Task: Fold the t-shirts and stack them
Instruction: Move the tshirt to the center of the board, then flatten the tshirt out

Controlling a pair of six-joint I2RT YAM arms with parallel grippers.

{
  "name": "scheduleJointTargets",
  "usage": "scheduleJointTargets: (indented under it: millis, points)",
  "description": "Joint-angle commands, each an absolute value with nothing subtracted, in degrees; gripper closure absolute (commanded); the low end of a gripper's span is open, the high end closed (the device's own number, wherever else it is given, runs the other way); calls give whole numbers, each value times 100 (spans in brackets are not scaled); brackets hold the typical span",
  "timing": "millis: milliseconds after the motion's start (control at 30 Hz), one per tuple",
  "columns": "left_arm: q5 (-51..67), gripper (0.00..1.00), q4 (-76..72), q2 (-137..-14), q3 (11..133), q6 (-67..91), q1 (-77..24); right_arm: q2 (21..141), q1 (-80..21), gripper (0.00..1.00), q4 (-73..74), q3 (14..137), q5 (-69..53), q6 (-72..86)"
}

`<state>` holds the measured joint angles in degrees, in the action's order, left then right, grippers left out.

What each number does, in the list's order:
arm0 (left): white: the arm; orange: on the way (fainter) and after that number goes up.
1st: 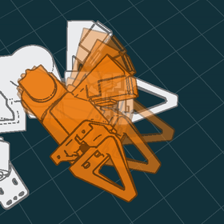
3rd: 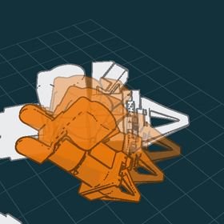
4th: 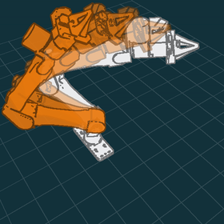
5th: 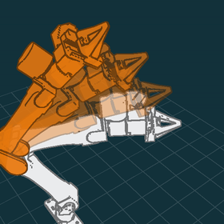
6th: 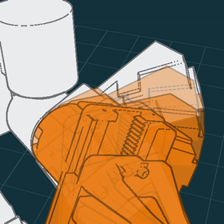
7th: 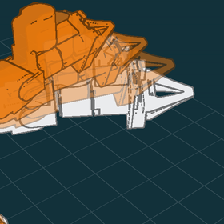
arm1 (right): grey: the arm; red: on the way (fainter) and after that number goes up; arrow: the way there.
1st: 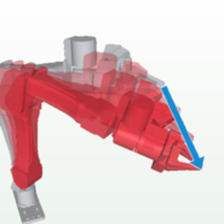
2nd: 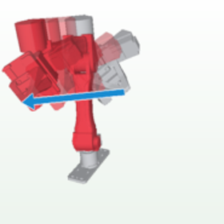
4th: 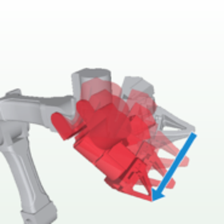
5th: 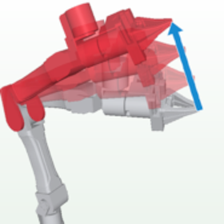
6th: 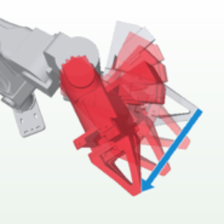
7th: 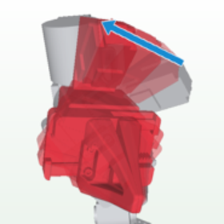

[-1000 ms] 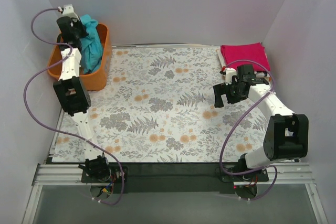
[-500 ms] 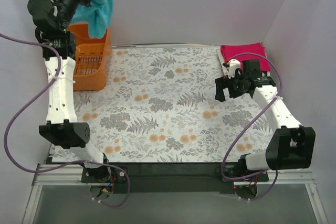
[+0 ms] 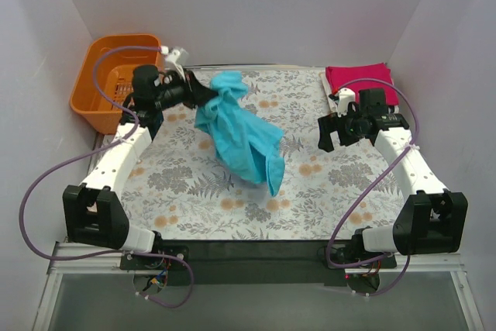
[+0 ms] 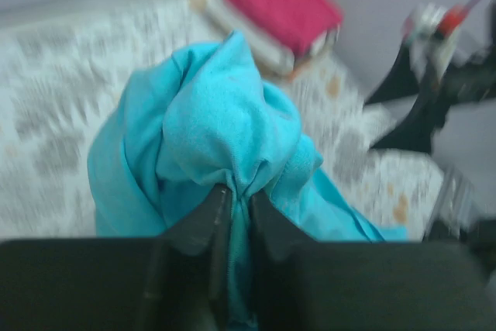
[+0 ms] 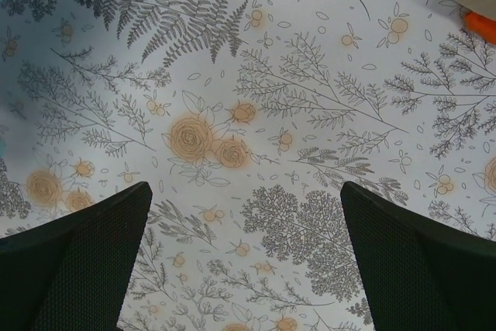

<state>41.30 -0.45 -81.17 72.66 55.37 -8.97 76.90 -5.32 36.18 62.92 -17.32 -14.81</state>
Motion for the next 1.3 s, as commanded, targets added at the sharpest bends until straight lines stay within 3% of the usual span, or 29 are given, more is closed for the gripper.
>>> scheduleJointTargets:
  millis: [0, 67, 133, 167, 200, 267, 500, 933, 1000, 1100, 1133, 1200, 1233, 1267]
  points:
    - [4807, 73, 744, -7839, 6294, 4551, -949, 7664, -519, 2, 3910, 6556, -1837, -1722]
    - [4379, 59, 1719, -7962, 6066, 3975, -914, 7690, -519, 2, 4007, 6583, -1846, -1793]
    - [4350, 54, 2308, -8138, 6038, 3491, -722, 7708, -519, 2, 4121, 6574, -1977, -1916]
    - [4359, 47, 2407, -8147, 6064, 3420, -460, 7717, -527, 2, 4139, 6548, -2038, -1925]
    - [4394, 30, 2487, -8113, 6108, 3332, -344, 7760, -527, 2, 4157, 6513, -2204, -1916]
    - [4352, 15, 2829, -8042, 6205, 2928, -211, 7848, -615, 5, 4192, 6495, -2364, -1881]
    - [4035, 19, 3498, -7840, 5741, 1952, -228, 8874, -1536, 16, 4184, 6548, -2189, -1732]
    - [2840, 20, 2945, -8771, 5686, 2091, -1054, 10915, -2293, 19, 3911, 7637, -2593, -1160]
    - [2821, 25, 2874, -8903, 5722, 2179, -1063, 11187, -2381, 23, 3859, 7760, -2531, -1125]
    - [2804, 34, 2839, -8991, 5766, 2294, -1099, 11504, -2408, 39, 3841, 7936, -2470, -1099]
    - [2804, 54, 2848, -9043, 5783, 2355, -1133, 11566, -2408, 56, 3850, 7971, -2374, -1081]
    - [2795, 70, 3066, -9053, 5914, 2373, -1151, 11602, -2382, 76, 3885, 7972, -2189, -1107]
    - [2812, 83, 3172, -8966, 5950, 2347, -1143, 11558, -2356, 98, 3911, 7919, -2128, -1168]
    - [2821, 89, 3269, -8878, 5950, 2251, -1143, 11392, -2329, 99, 3955, 7849, -2014, -1212]
